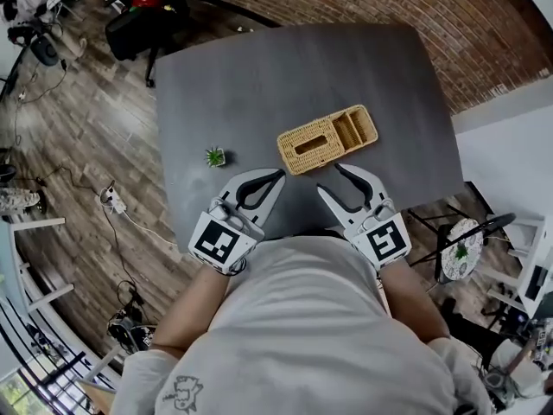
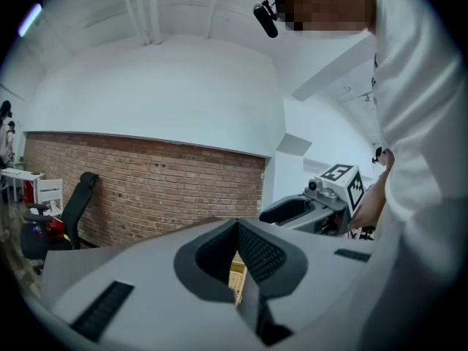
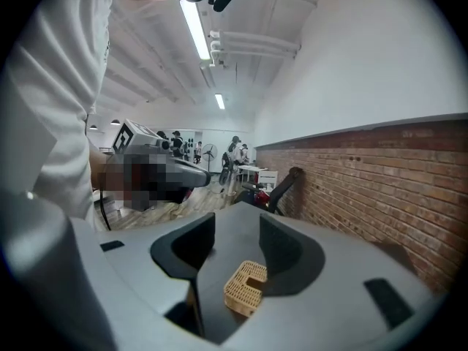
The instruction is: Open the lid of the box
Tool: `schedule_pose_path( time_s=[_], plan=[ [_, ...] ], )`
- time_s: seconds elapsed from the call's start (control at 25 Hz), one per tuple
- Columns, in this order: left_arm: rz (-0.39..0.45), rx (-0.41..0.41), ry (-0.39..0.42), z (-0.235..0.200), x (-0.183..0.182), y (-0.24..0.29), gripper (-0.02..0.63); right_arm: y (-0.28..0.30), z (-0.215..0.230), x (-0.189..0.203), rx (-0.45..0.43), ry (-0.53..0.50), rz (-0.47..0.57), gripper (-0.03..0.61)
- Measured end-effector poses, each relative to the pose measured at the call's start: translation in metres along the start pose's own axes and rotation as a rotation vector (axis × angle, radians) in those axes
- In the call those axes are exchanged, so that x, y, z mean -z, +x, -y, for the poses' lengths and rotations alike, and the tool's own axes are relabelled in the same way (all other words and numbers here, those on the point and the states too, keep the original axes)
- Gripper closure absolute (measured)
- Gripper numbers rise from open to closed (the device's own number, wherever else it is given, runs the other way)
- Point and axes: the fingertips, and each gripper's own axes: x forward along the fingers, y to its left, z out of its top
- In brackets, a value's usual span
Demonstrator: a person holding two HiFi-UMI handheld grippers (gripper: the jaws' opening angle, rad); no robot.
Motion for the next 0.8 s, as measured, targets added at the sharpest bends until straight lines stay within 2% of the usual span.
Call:
schedule_pose_path(
  time_s=[0.2, 0.36, 0.56, 0.8],
  plan=[
    [-0.014, -0.074, -0.027, -0.009, 0.007, 0.009, 0.603, 0.012, 0.012, 0.018, -0.092, -0.109, -0.081, 0.382],
    [-0.044, -0.121, -0.055, -0.018, 0.015, 0.015, 0.603, 0.025, 0.026, 0.035, -0.150, -0.130, -0.116, 0.379],
    [-0.045, -0.168, -0.065, -0.027, 0.020, 0.022, 0.603, 0.039, 0.040, 0.064, -0.235, -0.161, -0.195, 0.377],
    [-0.059, -0.232, -0.090, -0.037, 0.033, 0.028, 0.603, 0.054, 0.047, 0.101, -0.328, -0.182, -0.240, 0.372]
  ],
)
